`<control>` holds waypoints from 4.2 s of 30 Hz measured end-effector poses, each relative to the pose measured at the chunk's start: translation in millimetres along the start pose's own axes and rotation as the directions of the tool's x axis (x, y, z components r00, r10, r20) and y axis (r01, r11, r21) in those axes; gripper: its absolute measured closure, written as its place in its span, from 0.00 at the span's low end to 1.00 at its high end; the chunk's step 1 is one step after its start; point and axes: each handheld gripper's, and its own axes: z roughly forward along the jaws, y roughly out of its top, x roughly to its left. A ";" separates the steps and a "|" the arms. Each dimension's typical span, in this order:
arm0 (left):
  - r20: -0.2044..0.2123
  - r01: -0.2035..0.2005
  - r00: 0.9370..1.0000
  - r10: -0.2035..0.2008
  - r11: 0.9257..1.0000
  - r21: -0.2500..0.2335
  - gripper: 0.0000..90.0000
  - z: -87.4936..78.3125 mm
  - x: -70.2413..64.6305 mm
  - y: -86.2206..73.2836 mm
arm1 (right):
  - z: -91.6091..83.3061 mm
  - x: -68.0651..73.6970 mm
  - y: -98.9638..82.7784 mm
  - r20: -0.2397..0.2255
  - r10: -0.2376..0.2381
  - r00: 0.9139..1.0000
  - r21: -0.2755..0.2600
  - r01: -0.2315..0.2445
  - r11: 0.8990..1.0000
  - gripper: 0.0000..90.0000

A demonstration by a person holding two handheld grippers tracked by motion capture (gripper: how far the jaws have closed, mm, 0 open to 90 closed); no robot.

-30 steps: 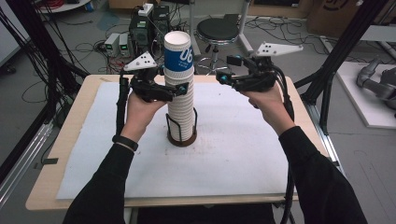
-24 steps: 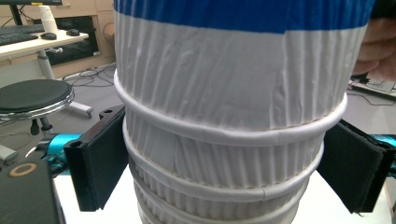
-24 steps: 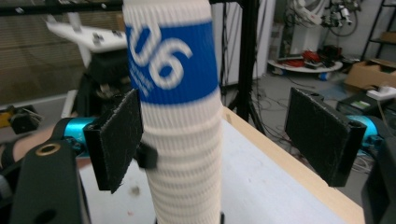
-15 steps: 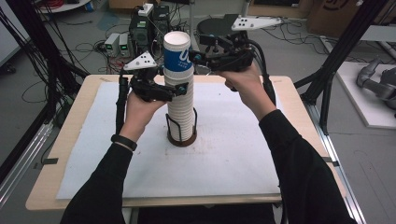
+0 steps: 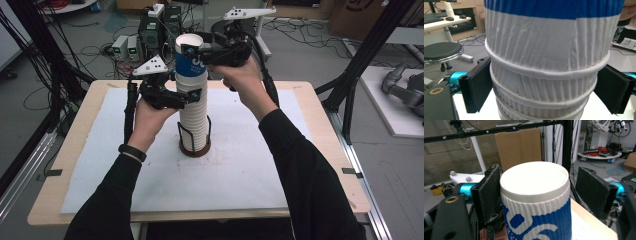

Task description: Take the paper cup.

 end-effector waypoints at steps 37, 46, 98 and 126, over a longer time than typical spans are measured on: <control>-0.003 -0.008 1.000 0.008 1.000 -0.002 0.13 -0.5 -1.9 -0.5 | -66.4 29.3 54.3 0.044 -0.157 0.987 -0.236 0.163 0.958 0.35; -0.006 -0.007 1.000 0.007 1.000 0.000 0.13 -0.3 -2.2 -0.3 | -112.7 19.2 33.9 0.121 -0.192 0.974 -0.193 0.213 0.958 0.35; -0.049 -0.020 0.999 0.017 0.998 -0.065 0.04 -49.2 -30.7 -55.8 | -164.7 -15.6 -179.6 0.148 0.045 0.988 -0.112 -0.028 0.993 0.35; -0.004 0.007 1.000 -0.007 1.000 0.016 0.04 -36.7 -49.9 -132.9 | -173.7 -12.2 -227.3 0.204 0.066 0.977 -0.085 -0.050 0.995 0.35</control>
